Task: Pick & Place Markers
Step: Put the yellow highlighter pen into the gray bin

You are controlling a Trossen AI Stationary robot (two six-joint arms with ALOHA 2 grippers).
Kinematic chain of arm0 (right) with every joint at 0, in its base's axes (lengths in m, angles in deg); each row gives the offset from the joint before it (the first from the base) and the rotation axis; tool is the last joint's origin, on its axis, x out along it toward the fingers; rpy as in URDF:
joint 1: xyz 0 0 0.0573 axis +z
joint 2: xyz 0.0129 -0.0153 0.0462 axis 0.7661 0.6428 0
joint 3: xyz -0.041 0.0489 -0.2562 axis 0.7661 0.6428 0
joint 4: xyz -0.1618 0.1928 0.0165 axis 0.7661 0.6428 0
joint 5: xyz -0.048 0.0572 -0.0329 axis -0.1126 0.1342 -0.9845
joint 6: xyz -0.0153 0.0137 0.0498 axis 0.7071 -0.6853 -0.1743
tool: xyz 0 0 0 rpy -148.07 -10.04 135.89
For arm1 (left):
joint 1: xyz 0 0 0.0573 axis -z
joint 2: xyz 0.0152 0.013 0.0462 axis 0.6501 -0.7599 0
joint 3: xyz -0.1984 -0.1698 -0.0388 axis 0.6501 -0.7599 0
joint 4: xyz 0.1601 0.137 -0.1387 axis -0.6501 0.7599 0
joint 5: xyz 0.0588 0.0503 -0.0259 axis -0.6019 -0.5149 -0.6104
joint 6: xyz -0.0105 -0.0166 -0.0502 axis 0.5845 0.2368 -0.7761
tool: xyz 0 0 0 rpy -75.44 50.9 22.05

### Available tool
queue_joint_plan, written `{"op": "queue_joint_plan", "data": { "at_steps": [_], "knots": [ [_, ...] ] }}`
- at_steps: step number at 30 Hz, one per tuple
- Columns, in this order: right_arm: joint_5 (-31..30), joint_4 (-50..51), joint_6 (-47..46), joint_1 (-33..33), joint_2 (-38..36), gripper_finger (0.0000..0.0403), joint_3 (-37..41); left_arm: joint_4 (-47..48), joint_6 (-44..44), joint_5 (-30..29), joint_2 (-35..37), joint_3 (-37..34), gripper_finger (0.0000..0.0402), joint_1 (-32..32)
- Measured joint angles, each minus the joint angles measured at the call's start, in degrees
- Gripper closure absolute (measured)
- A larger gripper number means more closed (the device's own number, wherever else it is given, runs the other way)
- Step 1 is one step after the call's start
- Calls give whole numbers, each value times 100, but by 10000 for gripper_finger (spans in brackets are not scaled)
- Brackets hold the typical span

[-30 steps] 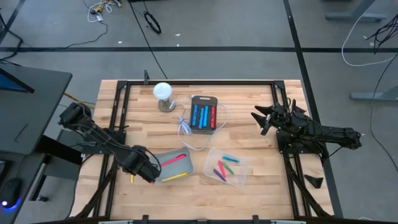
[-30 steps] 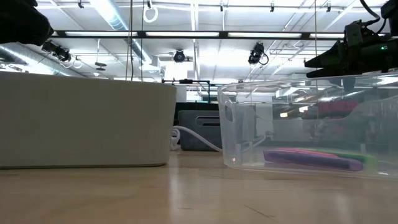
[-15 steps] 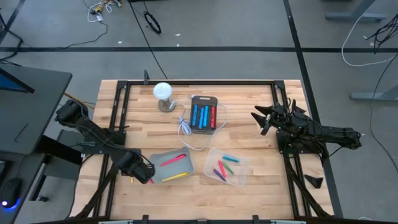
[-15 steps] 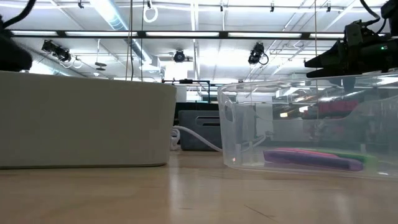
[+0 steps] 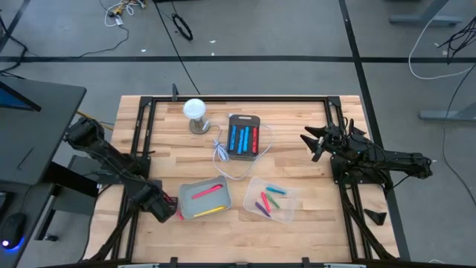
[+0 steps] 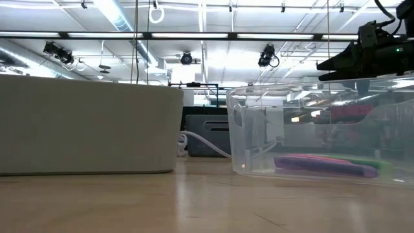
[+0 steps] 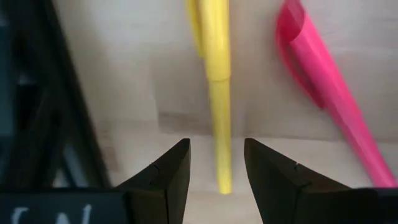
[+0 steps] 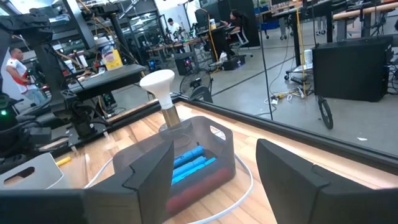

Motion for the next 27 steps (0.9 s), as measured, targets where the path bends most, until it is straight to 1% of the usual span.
{"op": "queue_joint_plan", "data": {
  "at_steps": [4,10,13,16,21,23,24,27],
  "knots": [
    [0,0,0,0,0,172,0,-290,-9,-155,-1,-136,243,-1],
    [0,0,0,-2,0,172,0,-263,-4,-454,-22,-143,243,1],
    [0,0,0,-2,0,172,0,-263,-4,-481,-22,-143,250,-8],
    [0,0,0,0,0,172,0,-267,-4,-518,-22,-143,278,-10],
    [0,0,0,-2,0,172,0,-268,-2,-575,-24,-143,351,-8],
    [0,0,0,-2,0,172,0,-261,14,-570,-22,-137,374,-8],
    [0,0,0,0,0,172,0,-260,44,-579,-20,-132,381,-8],
    [0,0,0,-1,0,172,0,-255,90,-624,-20,-132,381,-6]
  ]
}}
